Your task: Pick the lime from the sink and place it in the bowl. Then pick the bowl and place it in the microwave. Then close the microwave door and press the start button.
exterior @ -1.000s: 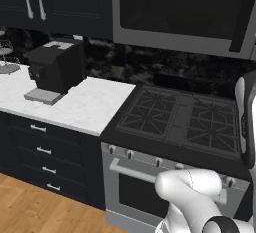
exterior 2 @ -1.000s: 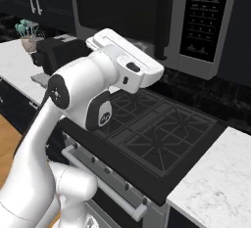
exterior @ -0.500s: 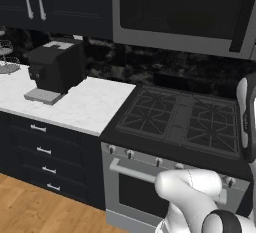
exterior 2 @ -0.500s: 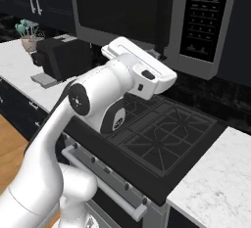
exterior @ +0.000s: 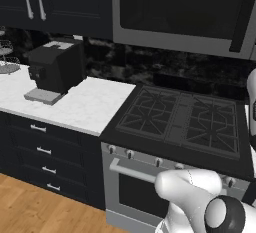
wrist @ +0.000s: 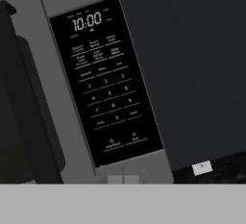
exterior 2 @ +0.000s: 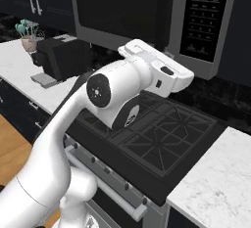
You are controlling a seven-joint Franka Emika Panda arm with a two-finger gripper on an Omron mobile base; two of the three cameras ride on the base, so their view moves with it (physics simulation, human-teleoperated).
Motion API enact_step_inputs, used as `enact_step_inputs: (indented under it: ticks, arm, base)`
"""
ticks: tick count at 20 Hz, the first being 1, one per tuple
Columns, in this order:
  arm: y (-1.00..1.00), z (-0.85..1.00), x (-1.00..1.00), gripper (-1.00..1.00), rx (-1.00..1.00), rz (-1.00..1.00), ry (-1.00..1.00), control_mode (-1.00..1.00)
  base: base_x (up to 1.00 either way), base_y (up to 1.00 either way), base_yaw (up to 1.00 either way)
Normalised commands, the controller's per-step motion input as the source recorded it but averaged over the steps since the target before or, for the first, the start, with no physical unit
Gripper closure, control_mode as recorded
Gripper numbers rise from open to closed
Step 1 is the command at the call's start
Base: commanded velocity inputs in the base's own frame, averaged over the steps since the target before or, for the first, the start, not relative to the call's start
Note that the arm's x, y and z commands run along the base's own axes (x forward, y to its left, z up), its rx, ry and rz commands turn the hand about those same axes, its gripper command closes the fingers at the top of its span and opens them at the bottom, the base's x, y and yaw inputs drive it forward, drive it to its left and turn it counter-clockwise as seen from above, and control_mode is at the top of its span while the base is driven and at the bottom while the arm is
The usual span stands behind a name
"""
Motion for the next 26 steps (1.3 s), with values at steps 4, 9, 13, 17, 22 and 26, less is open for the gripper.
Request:
enact_step_inputs:
  ticks: [4, 9, 13, 17, 22, 26]
  arm:
    - [-0.05, 0.00, 0.13, 1.00, 0.00, 0.00, 0.16, -1.00]
    - [-0.08, 0.00, 0.25, 1.00, 0.00, 0.00, 0.06, -1.00]
    - [-0.31, 0.00, 0.22, 1.00, 0.01, 0.00, 0.01, -1.00]
    - [-0.29, 0.00, 0.10, 1.00, 0.02, 0.00, -0.05, -1.00]
    - [-0.05, 0.00, 0.13, 1.00, 0.00, 0.00, -0.05, -1.00]
    - [-0.02, -0.02, 0.23, 1.00, 0.00, 0.00, 0.00, -1.00]
  base:
    - [0.00, 0.00, 0.00]
    - [0.00, 0.00, 0.00]
    - [0.00, 0.00, 0.00]
    - [0.00, 0.00, 0.00]
    - [0.00, 0.00, 0.00]
    - [0.00, 0.00, 0.00]
